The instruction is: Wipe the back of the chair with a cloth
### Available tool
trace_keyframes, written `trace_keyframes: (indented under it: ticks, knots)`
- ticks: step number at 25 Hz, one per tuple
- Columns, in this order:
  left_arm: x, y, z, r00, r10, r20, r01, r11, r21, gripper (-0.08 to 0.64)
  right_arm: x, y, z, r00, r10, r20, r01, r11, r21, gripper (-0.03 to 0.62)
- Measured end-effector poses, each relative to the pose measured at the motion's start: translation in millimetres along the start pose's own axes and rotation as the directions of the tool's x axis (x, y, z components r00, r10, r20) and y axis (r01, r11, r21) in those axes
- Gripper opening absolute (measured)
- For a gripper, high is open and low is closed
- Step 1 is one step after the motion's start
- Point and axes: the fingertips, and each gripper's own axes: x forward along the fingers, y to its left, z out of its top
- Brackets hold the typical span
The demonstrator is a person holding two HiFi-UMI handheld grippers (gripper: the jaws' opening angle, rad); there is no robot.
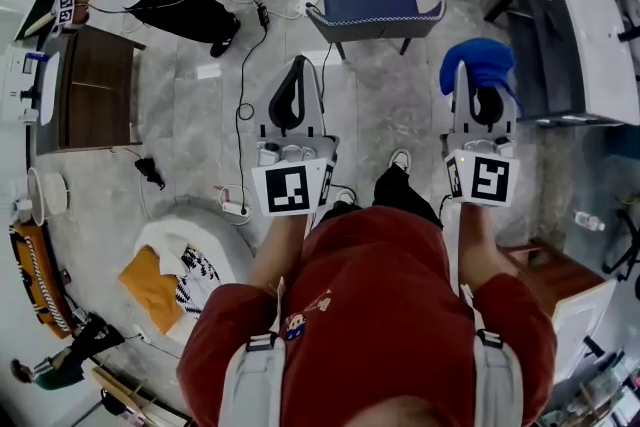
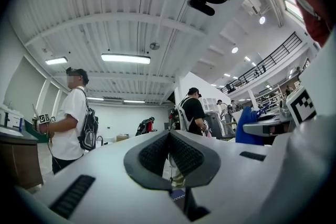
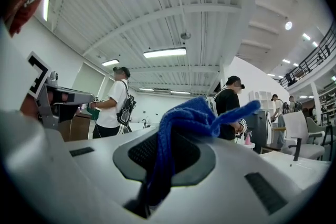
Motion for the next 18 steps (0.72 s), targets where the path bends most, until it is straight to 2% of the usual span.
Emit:
trace_keyframes:
  ticks: [8,13,18]
  knots:
    - [61.5,-50.2,-8.5,1.000,0.030,-0.003,-0.030,0.999,0.037,0.012,41.1,-69.3,-25.3,0.999,0.045,0.002,-0.045,0.999,-0.017,0.057]
    - [75.8,-42.7,-16.2,0.999,0.038,-0.009,-0.038,0.998,0.046,0.012,58.4,-70.4,-37.5,0.999,0.052,-0.013,-0.052,0.999,0.012,0.057]
    - [81.4,-28.4,-27.9,0.999,0.019,-0.037,-0.016,0.996,0.087,0.012,71.3,-63.0,-40.3,0.999,0.050,-0.019,-0.049,0.999,0.017,0.057]
